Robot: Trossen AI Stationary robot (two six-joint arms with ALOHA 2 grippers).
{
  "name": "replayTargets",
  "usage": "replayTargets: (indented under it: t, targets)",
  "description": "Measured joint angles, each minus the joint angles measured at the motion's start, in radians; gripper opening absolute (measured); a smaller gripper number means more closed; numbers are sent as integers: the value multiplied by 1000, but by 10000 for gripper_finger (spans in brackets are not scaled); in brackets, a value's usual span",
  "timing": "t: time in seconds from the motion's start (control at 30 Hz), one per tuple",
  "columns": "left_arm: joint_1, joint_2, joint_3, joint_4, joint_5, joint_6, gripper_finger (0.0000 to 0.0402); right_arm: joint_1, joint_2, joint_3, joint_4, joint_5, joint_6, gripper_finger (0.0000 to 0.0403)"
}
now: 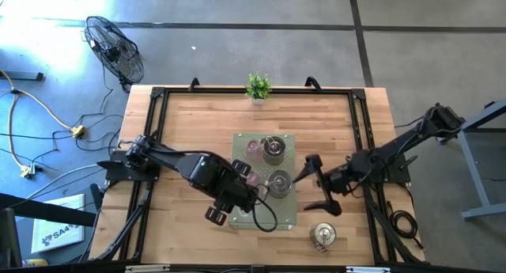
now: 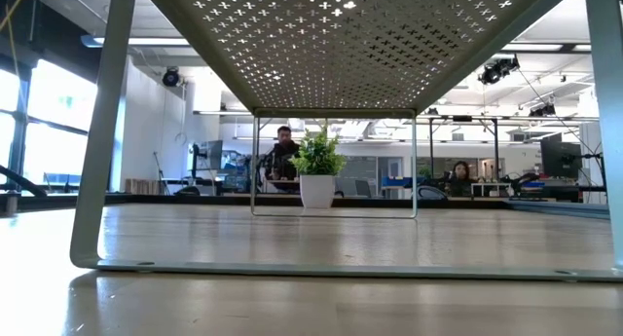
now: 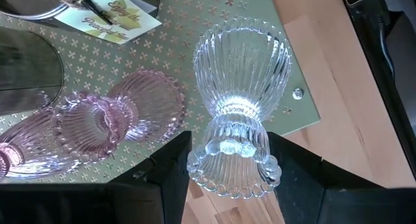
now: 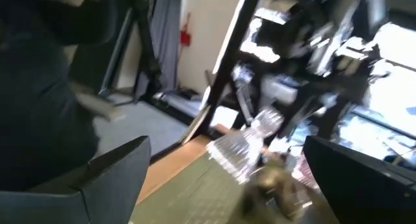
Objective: Pick & Place candle stick holders
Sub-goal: Put the transparent candle holder on the shelf
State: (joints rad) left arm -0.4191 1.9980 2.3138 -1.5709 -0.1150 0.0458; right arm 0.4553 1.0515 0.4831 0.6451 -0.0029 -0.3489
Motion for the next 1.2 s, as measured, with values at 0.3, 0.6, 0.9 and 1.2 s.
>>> replayTargets:
  t: [0.3, 0.6, 0.9, 1.2]
  targets:
    - [0, 0, 0, 0, -7, 2, 177, 66, 37, 53, -95, 1, 23, 400]
    - [0, 0, 0, 0, -14, -1, 177, 104, 284, 422, -524, 12, 70, 400]
    - [0, 0, 0, 0, -19, -1, 177, 76, 463, 632, -668, -29, 29, 400]
    - [0, 0, 0, 0, -18, 0, 177, 21, 503, 650, -656, -28, 7, 400]
